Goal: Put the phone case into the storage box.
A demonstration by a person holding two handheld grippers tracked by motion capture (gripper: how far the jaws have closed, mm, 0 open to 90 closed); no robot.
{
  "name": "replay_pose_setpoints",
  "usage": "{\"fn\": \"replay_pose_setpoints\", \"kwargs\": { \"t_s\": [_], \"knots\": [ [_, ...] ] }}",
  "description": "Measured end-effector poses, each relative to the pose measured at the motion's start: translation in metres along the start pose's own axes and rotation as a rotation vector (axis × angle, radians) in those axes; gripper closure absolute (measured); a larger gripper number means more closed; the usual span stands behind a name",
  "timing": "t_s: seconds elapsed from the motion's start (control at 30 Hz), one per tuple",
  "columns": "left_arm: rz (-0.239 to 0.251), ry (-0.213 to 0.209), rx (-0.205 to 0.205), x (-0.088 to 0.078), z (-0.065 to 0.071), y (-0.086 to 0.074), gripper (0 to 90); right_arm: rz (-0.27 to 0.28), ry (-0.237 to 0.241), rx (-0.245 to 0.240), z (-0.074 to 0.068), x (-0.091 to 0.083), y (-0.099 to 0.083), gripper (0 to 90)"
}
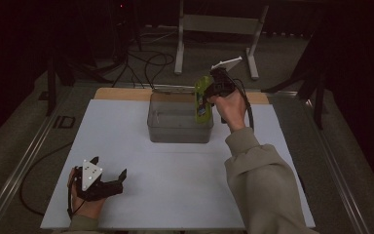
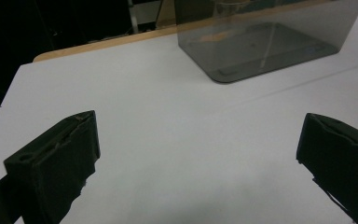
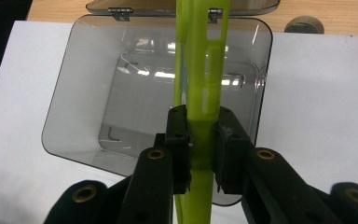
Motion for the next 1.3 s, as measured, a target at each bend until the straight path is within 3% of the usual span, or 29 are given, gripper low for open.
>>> {"fn": "replay_pose_setpoints", "kwargs": {
  "t_s": [0.37, 1.3],
  "knots": [
    [0.000, -0.003, 0.002, 0.001, 0.001, 0.000, 0.3, -0.007, -0.042, -0.003, 0.004, 0.007, 0.000, 77.9],
    [0.001, -0.002, 0.001, 0.000, 0.001, 0.000, 0.3, -0.015, -0.077, -0.003, 0.005, 0.019, -0.003, 77.9]
  ]
}}
Point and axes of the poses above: each handheld gripper's, and its own axes: x roughly forward along the jaws, y roughly out of its top, z roughly to its right, the point moved 10 cm from there along x, roughly forward along the jaws, and after that the axes turned 11 degrees about x, right-handed, at the moved point
